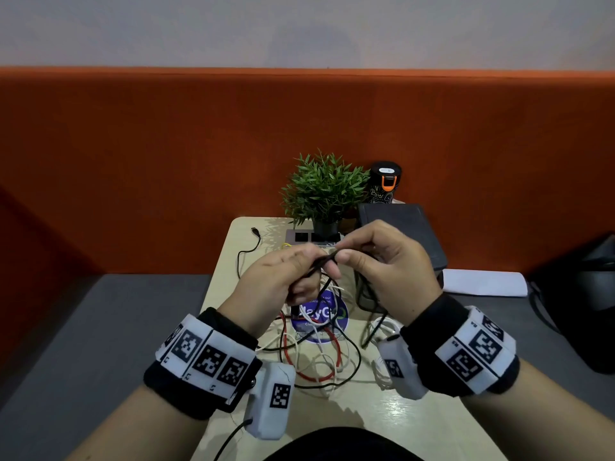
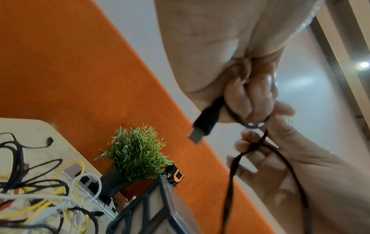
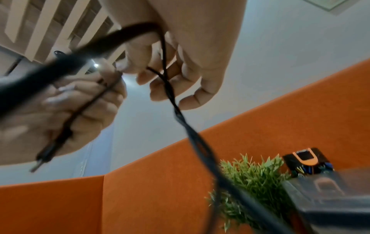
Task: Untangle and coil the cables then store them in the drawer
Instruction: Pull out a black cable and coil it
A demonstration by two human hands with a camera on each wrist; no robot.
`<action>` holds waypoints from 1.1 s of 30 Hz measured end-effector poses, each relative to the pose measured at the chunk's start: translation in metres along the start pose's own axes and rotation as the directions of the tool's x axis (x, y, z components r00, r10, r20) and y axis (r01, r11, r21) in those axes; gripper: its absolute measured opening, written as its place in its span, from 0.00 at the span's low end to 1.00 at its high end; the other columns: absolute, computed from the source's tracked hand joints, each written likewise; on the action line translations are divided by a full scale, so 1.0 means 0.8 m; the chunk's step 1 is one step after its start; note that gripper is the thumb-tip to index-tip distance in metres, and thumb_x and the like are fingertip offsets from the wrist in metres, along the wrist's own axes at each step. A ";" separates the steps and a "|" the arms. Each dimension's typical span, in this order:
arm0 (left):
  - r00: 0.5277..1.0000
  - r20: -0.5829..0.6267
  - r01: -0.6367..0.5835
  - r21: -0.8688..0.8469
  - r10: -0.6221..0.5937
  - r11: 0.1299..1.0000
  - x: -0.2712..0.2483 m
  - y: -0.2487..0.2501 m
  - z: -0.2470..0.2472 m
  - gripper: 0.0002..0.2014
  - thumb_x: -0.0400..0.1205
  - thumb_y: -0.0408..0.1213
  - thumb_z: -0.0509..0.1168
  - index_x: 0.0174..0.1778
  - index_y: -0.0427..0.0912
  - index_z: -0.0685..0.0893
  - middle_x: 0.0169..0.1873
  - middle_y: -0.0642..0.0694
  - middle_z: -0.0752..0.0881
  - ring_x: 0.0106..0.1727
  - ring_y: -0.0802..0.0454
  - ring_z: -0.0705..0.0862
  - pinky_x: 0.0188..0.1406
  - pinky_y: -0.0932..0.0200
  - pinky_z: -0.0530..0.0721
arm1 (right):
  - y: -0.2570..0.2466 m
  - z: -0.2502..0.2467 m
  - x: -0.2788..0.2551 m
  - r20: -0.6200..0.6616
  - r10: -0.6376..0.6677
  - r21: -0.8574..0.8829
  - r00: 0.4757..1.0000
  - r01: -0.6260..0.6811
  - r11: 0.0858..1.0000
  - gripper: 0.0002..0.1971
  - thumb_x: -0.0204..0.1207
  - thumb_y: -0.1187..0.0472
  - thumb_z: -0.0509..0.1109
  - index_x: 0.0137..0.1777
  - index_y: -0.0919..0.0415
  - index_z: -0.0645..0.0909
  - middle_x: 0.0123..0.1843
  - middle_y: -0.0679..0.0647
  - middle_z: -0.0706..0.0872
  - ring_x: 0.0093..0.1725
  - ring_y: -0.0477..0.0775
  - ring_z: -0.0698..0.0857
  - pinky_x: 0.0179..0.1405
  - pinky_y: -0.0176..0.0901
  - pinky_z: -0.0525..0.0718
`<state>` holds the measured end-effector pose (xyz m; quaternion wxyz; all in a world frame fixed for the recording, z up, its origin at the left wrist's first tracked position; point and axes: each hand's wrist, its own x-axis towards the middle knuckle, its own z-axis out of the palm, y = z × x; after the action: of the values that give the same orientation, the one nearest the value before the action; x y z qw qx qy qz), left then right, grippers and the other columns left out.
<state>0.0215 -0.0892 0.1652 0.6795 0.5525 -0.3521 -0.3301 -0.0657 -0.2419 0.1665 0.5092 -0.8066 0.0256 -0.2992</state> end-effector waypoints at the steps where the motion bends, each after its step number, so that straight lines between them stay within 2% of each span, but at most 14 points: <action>1: 1.000 -0.005 -0.016 -0.036 0.016 0.999 -0.001 0.001 0.002 0.20 0.83 0.45 0.53 0.43 0.31 0.82 0.19 0.53 0.69 0.21 0.56 0.62 0.22 0.67 0.63 | 0.001 0.003 -0.002 0.012 0.024 0.029 1.000 -0.024 0.999 0.03 0.71 0.58 0.76 0.39 0.48 0.86 0.39 0.47 0.85 0.41 0.40 0.82 0.43 0.27 0.77; 3: 0.999 -0.014 -0.052 -0.085 0.051 0.995 -0.002 0.002 0.006 0.17 0.80 0.46 0.57 0.39 0.38 0.85 0.18 0.54 0.67 0.20 0.57 0.62 0.21 0.69 0.64 | 0.004 0.012 -0.006 0.059 0.088 0.122 0.994 -0.095 0.988 0.05 0.75 0.54 0.68 0.43 0.46 0.87 0.40 0.47 0.88 0.43 0.42 0.85 0.45 0.33 0.81; 5: 0.997 -0.037 -0.067 -0.132 0.062 0.989 -0.002 0.004 0.010 0.13 0.80 0.43 0.58 0.37 0.40 0.83 0.18 0.53 0.66 0.20 0.57 0.62 0.21 0.69 0.64 | 0.009 0.023 -0.011 0.133 0.136 0.232 0.982 -0.165 0.959 0.10 0.79 0.53 0.63 0.51 0.48 0.86 0.45 0.53 0.90 0.47 0.55 0.88 0.49 0.50 0.87; 7: 0.996 -0.064 -0.070 -0.183 0.059 0.981 -0.002 0.008 0.009 0.13 0.82 0.41 0.55 0.37 0.38 0.78 0.18 0.52 0.65 0.19 0.56 0.63 0.20 0.68 0.64 | 0.010 0.032 -0.018 0.191 0.173 0.339 0.966 -0.230 0.912 0.12 0.80 0.53 0.60 0.56 0.47 0.85 0.44 0.59 0.88 0.44 0.64 0.87 0.48 0.64 0.88; 8: 0.996 -0.071 -0.076 -0.205 0.063 0.976 -0.001 0.010 0.008 0.13 0.82 0.41 0.54 0.37 0.38 0.76 0.18 0.52 0.65 0.19 0.56 0.63 0.20 0.67 0.63 | 0.012 0.035 -0.021 0.214 0.184 0.369 0.959 -0.254 0.894 0.13 0.80 0.53 0.60 0.57 0.45 0.84 0.42 0.60 0.87 0.41 0.64 0.87 0.46 0.64 0.88; 10: 0.993 -0.089 -0.096 -0.235 0.077 0.967 -0.002 0.014 0.005 0.13 0.83 0.41 0.52 0.36 0.38 0.74 0.18 0.52 0.65 0.18 0.57 0.62 0.19 0.67 0.61 | 0.012 0.036 -0.023 0.246 0.193 0.387 0.950 -0.279 0.879 0.13 0.81 0.53 0.59 0.57 0.43 0.85 0.37 0.56 0.86 0.36 0.59 0.86 0.42 0.54 0.87; 12: 0.988 -0.135 -0.105 -0.252 0.072 0.962 -0.004 0.017 0.001 0.14 0.82 0.41 0.53 0.34 0.40 0.76 0.18 0.53 0.64 0.18 0.57 0.61 0.18 0.68 0.60 | 0.012 0.031 -0.020 0.241 0.204 0.391 0.949 -0.287 0.875 0.13 0.84 0.54 0.58 0.57 0.48 0.85 0.33 0.55 0.85 0.33 0.58 0.85 0.37 0.45 0.84; 14: 0.976 -0.200 -0.128 -0.221 0.084 0.967 -0.006 0.019 -0.004 0.15 0.82 0.41 0.55 0.31 0.42 0.78 0.18 0.53 0.62 0.19 0.57 0.59 0.17 0.68 0.58 | 0.014 0.021 -0.014 0.183 0.223 0.358 0.957 -0.276 0.892 0.14 0.84 0.58 0.56 0.52 0.53 0.85 0.31 0.56 0.82 0.31 0.57 0.82 0.33 0.42 0.82; 17: 0.942 -0.311 -0.163 -0.089 0.128 0.983 -0.007 0.021 -0.012 0.14 0.80 0.40 0.57 0.30 0.41 0.77 0.18 0.52 0.59 0.20 0.56 0.55 0.17 0.67 0.55 | 0.017 0.004 -0.003 0.067 0.231 0.284 0.971 -0.241 0.928 0.17 0.86 0.63 0.57 0.44 0.51 0.86 0.28 0.53 0.80 0.28 0.53 0.78 0.29 0.41 0.78; 21: 0.900 -0.398 -0.183 0.022 0.176 0.983 -0.004 0.024 -0.019 0.14 0.78 0.40 0.59 0.27 0.41 0.77 0.17 0.51 0.58 0.20 0.56 0.54 0.16 0.69 0.57 | 0.012 -0.017 0.008 -0.015 0.224 0.258 0.975 -0.212 0.942 0.12 0.85 0.65 0.58 0.47 0.65 0.84 0.26 0.51 0.77 0.25 0.48 0.75 0.27 0.35 0.76; 24: 0.915 -0.364 -0.157 0.072 0.172 0.985 -0.002 0.024 -0.018 0.13 0.78 0.41 0.59 0.29 0.39 0.75 0.17 0.53 0.60 0.19 0.57 0.56 0.16 0.69 0.59 | 0.006 -0.020 0.004 0.042 0.210 0.207 0.977 -0.214 0.955 0.12 0.84 0.65 0.61 0.50 0.59 0.87 0.25 0.54 0.75 0.25 0.49 0.73 0.27 0.35 0.74; 27: 0.945 -0.287 -0.125 0.129 0.158 0.984 -0.001 0.021 -0.009 0.13 0.81 0.41 0.61 0.32 0.38 0.75 0.16 0.54 0.64 0.19 0.57 0.59 0.17 0.70 0.61 | 0.005 -0.007 -0.004 0.109 0.240 0.178 0.965 -0.257 0.950 0.12 0.82 0.62 0.63 0.51 0.48 0.88 0.20 0.44 0.74 0.21 0.49 0.69 0.24 0.36 0.71; 30: 0.958 -0.244 -0.104 0.198 0.152 0.975 0.003 0.018 0.002 0.13 0.80 0.40 0.61 0.32 0.36 0.76 0.16 0.55 0.66 0.18 0.59 0.61 0.18 0.71 0.61 | 0.008 0.011 -0.011 0.176 0.308 0.245 0.935 -0.345 0.906 0.12 0.83 0.59 0.62 0.55 0.47 0.87 0.17 0.43 0.69 0.17 0.45 0.63 0.21 0.36 0.63; 33: 0.960 -0.243 -0.078 0.241 0.138 0.967 0.006 0.016 0.008 0.13 0.82 0.36 0.59 0.32 0.37 0.76 0.15 0.56 0.66 0.17 0.60 0.62 0.18 0.71 0.62 | 0.005 0.018 -0.017 0.228 0.293 0.312 0.929 -0.354 0.881 0.14 0.86 0.55 0.55 0.63 0.47 0.82 0.25 0.52 0.63 0.21 0.44 0.60 0.17 0.32 0.59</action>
<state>0.0197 -0.0945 0.1790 0.6684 0.6452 -0.3262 -0.1750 -0.0686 -0.2275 0.1524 0.6868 -0.7109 0.0625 -0.1379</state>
